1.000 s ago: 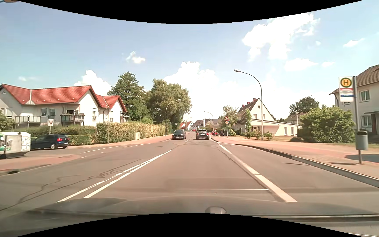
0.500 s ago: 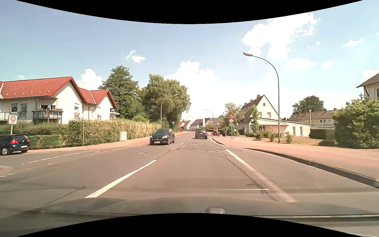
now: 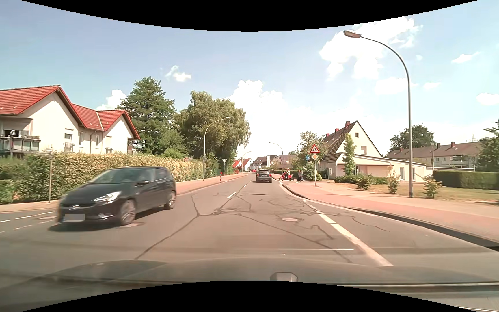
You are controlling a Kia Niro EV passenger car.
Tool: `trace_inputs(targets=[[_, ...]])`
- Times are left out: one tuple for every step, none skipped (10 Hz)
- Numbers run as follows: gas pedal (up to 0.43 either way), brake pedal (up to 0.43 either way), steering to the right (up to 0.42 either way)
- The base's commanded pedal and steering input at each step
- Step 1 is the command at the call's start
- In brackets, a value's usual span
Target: Follow the waypoints while adhering to traffic rules and regulations
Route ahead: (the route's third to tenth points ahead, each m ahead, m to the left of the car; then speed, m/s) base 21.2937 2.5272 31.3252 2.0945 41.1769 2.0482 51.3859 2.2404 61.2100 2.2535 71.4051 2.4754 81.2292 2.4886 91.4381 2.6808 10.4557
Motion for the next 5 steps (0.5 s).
trace_inputs(targets=[[0.197,0.012,-0.001],[0.189,0.018,-0.002],[0.189,0.018,-0.002],[0.189,0.018,-0.002],[0.189,0.012,-0.003]])
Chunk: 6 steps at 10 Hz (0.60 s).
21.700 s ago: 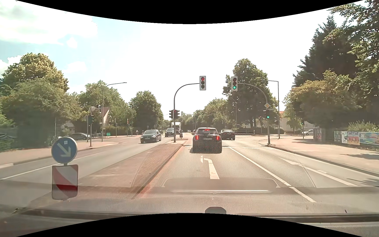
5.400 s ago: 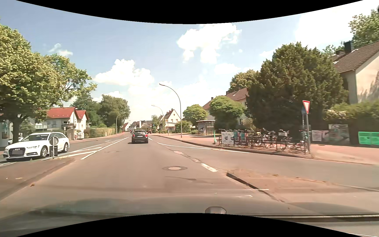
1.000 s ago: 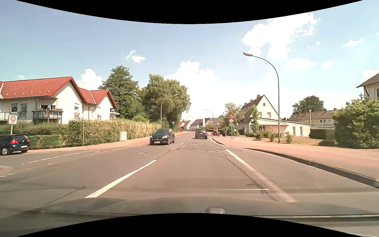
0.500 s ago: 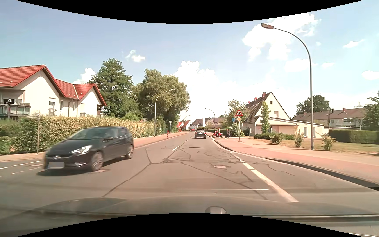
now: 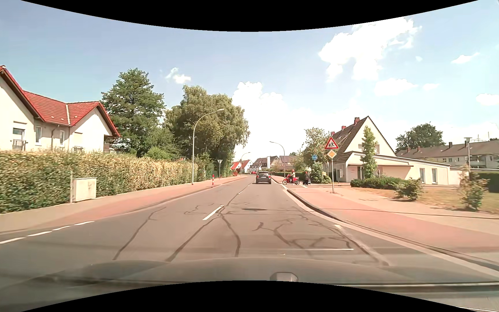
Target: Follow the waypoints while adhering to traffic rules and regulations
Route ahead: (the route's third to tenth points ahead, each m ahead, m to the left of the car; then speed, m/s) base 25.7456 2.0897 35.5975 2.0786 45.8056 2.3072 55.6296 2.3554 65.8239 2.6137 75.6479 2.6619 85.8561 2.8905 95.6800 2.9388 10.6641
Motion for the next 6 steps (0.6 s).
trace_inputs(targets=[[0.189,0.012,-0.005],[0.177,0.018,-0.006],[0.177,0.018,-0.003],[0.177,0.012,-0.001],[0.169,0.018,-0.004],[0.169,0.018,-0.004]])
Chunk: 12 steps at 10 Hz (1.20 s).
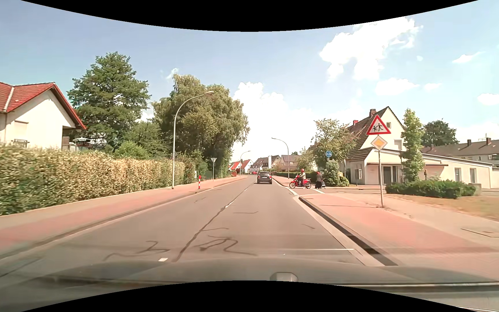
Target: Follow the waypoints while adhering to traffic rules and regulations
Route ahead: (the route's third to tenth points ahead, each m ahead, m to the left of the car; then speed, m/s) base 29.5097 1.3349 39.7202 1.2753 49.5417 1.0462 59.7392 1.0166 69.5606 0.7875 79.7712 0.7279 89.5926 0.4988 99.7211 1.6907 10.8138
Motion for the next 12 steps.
trace_inputs(targets=[[0.169,0.012,-0.004],[0.157,0.012,-0.002],[0.157,0.018,-0.004],[0.157,0.018,-0.003],[0.157,0.018,0.000],[0.169,0.018,-0.001],[0.177,0.018,-0.001],[0.209,0.018,-0.001],[0.209,0.018,-0.001],[0.209,0.018,-0.001],[0.209,0.018,0.000],[0.209,0.018,0.001]])
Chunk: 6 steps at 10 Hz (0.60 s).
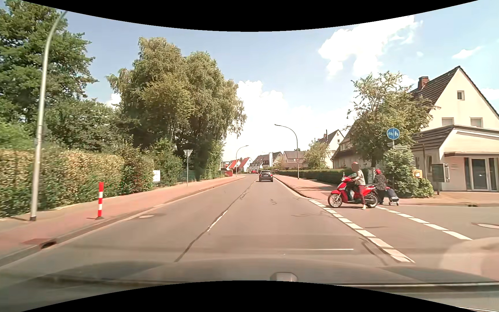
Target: Follow the waypoints while adhering to traffic rules and regulations
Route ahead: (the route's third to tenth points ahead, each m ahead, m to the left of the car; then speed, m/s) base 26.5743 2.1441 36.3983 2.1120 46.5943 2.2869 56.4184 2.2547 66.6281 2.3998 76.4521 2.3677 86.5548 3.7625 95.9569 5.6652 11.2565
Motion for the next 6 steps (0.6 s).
trace_inputs(targets=[[0.209,0.018,0.001],[0.209,0.018,0.001],[0.209,0.012,0.001],[0.197,0.012,0.004],[0.189,0.018,0.004],[0.189,0.012,0.004]])
